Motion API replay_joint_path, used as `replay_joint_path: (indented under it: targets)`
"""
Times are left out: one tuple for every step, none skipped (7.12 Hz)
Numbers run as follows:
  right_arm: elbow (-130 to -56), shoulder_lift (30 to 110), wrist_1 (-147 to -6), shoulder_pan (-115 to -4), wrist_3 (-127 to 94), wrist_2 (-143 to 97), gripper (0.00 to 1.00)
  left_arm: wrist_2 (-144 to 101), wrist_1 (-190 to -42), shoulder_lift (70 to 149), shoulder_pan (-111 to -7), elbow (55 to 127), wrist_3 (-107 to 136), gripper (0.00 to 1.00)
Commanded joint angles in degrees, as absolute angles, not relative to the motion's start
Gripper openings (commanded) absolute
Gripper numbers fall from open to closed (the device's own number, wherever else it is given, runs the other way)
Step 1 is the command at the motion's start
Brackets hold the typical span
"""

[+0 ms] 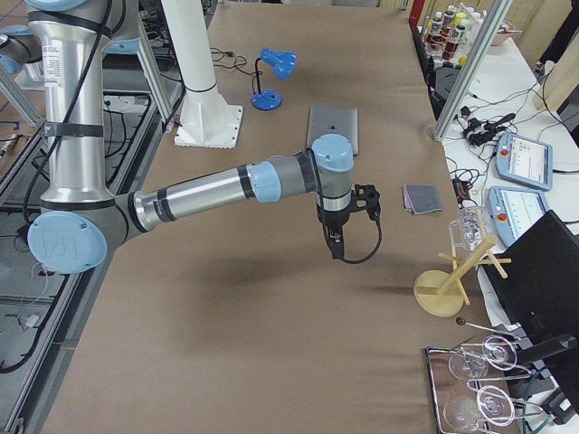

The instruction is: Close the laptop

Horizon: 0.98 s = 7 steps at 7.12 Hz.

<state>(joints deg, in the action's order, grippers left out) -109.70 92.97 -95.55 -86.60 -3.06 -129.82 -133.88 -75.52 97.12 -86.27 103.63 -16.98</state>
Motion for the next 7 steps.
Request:
replay_joint_path:
  targets:
    - [-110.0, 99.9, -100.6, -94.5, 10.6, -130.3, 1.0, -134.4, -78.1, 91.3, -90.8, 97.3, -26.9, 0.98]
    - [-110.0, 104.4, -100.3, -95.7, 11.2, -130.3, 1.0, -134.6, -78.2, 89.1, -93.4, 96.9, -26.9, 0.98]
    - [-109.3, 106.4, -99.3, -95.7, 11.1, -130.2, 1.0, -134.0, -78.0, 88.9, -94.2, 97.6, -24.5, 0.98]
    - [-109.2, 107.5, -98.5, -95.7, 11.1, -129.2, 1.0, -132.6, -78.1, 88.2, -96.8, 98.2, -24.4, 0.99]
    - [-109.0, 107.7, -98.5, -95.7, 11.2, -128.7, 1.0, -129.8, -78.2, 88.2, -96.9, 99.7, -24.5, 0.99]
    - [-108.7, 107.8, -98.6, -95.7, 11.2, -129.2, 1.0, -129.5, -78.2, 87.2, -96.8, 100.2, -24.9, 0.98]
    - [-108.8, 107.8, -98.6, -95.7, 11.1, -129.2, 1.0, -129.5, -78.4, 86.8, -96.7, 100.4, -25.0, 0.98]
